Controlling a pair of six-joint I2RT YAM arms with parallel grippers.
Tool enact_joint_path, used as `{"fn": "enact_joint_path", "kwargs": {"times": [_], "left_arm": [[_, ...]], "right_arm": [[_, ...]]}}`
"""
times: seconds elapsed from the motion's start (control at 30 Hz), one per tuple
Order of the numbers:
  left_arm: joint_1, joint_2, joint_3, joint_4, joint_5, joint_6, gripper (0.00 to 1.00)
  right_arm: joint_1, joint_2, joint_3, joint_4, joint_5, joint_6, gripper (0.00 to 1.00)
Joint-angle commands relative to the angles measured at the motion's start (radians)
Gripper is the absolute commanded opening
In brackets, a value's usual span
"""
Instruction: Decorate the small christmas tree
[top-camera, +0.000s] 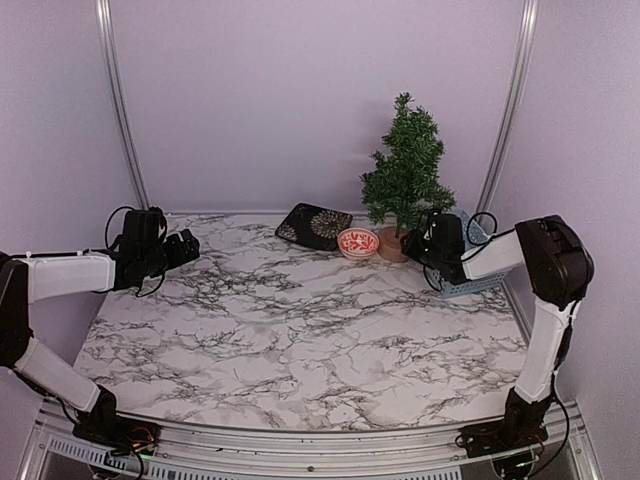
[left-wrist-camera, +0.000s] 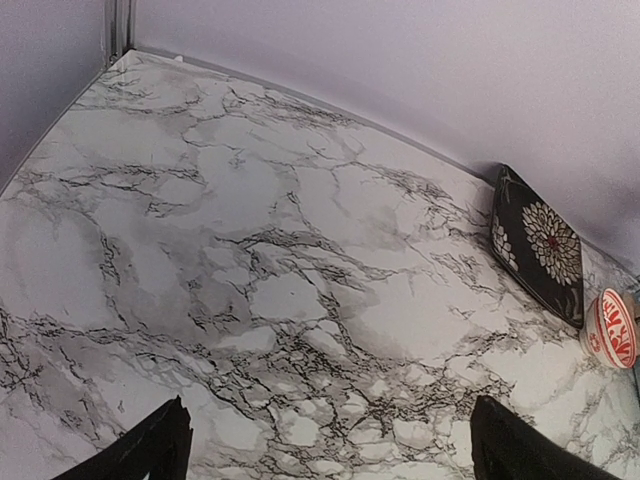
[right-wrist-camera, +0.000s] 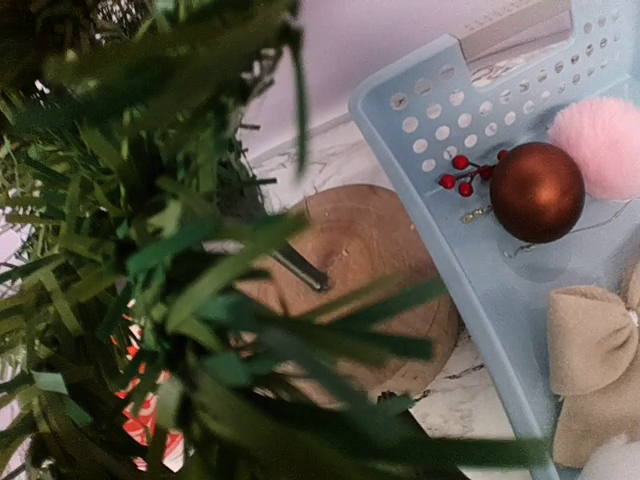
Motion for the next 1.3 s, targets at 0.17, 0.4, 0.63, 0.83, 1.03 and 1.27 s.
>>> {"fn": "enact_joint_path", "kwargs": {"times": [0.17,0.4,0.63,0.83,1.03,1.27], "left_arm": [[-0.003,0.006,0.009,0.046,0.002,-0.009,0.99],[-0.003,0.009,0.009,0.052,0.001,-0.009,0.99],[-0.003,0.008,0.002,0.057,-0.006,-0.006,0.99],[-0.003,0.025,0.006,0.066,0.0,-0.01,0.99],[-0.003,0.031,0.005,0.071,0.0,-0.01,0.99],[-0.003,0.037,0.003,0.075,-0.005,-0.008,0.99]], "right_arm": [[0.0,-0.01,-0.094,0.209,0.058,0.079,0.41],[-0.006,0.047,-0.066,0.28,0.067,0.143,0.45],[-0.01,0.066,-0.089,0.382,0.085,0.217,0.49],[-0.01,0.087,-0.118,0.438,0.105,0.277,0.49],[-0.01,0.126,-0.039,0.351,0.147,0.272,0.49],[-0.012,0.151,0.012,0.257,0.181,0.283,0.48]]}}
